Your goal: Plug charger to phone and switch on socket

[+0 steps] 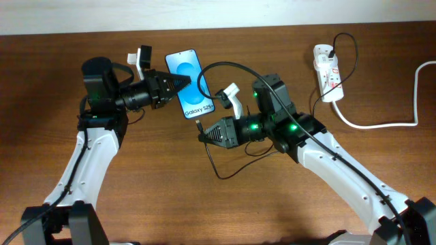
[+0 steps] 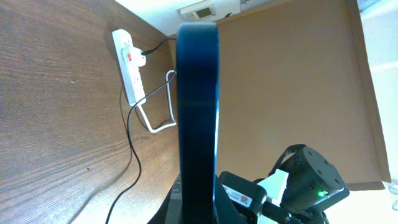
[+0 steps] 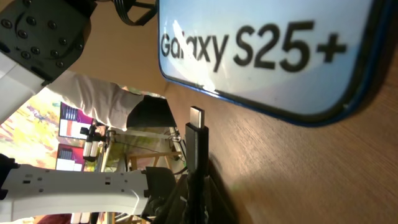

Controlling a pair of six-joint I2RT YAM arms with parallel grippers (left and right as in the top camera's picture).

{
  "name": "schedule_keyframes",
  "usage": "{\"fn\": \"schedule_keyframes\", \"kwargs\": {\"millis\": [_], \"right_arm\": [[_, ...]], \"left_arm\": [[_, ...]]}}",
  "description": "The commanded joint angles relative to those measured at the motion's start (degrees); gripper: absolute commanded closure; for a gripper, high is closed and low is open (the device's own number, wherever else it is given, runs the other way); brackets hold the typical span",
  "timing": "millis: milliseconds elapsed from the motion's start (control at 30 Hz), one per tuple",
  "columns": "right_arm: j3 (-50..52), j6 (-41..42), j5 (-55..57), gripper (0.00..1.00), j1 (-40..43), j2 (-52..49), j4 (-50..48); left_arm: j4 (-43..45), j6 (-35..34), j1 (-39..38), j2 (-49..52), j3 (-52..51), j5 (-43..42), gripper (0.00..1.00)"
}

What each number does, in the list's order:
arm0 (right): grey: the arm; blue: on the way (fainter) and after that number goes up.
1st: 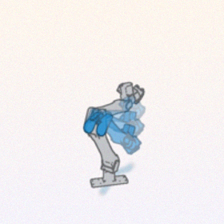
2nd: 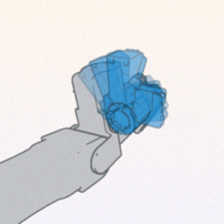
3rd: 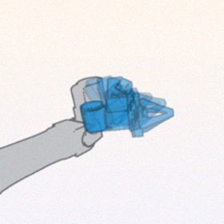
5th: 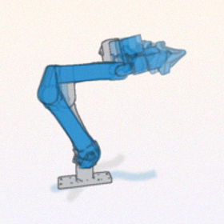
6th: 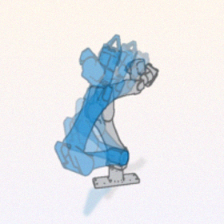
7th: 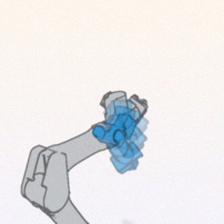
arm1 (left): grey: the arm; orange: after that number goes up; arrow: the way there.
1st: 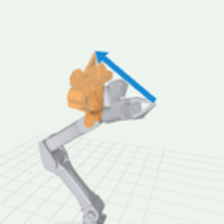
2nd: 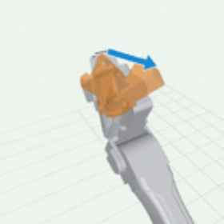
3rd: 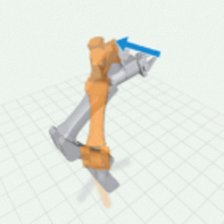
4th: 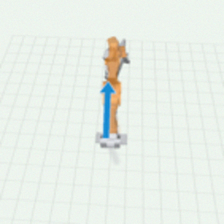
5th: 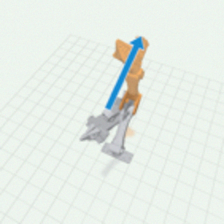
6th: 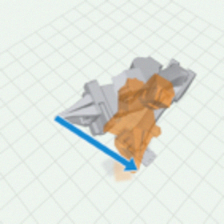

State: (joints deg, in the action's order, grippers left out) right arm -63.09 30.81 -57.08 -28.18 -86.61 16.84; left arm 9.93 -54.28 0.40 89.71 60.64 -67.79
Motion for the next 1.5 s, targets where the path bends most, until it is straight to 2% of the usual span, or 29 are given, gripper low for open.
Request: {"fn": "schedule_keyframes", "kwargs": {"millis": [0,200,433,1200,1467], "right_arm": [[0.1,-1.2,-1.4,0.96,0.2,1.0,0.4],[0.1,-1.2,-1.2,0.96,0.2,1.0,0.3],[0.1,-1.2,-1.4,0.96,0.2,1.0,0.3],[0.1,-4.0,-2.2,0.96,0.1,0.7,-1.3],[0.1,0.1,-1.0,0.96,0.1,-1.4,-1.3]], "left_arm": [[0.3,-0.6,0.2,-0.3,1.0,-1.9,1.0],[0.1,-0.6,0.2,-0.3,1.0,-2.3,1.0],[-6.2,-0.5,3.1,-0.3,1.0,-3.1,1.0],[-6.1,-0.5,4.0,-0.3,1.0,-3.4,1.0],[-6.1,-0.6,4.0,-0.3,1.0,-3.0,1.0]]}}
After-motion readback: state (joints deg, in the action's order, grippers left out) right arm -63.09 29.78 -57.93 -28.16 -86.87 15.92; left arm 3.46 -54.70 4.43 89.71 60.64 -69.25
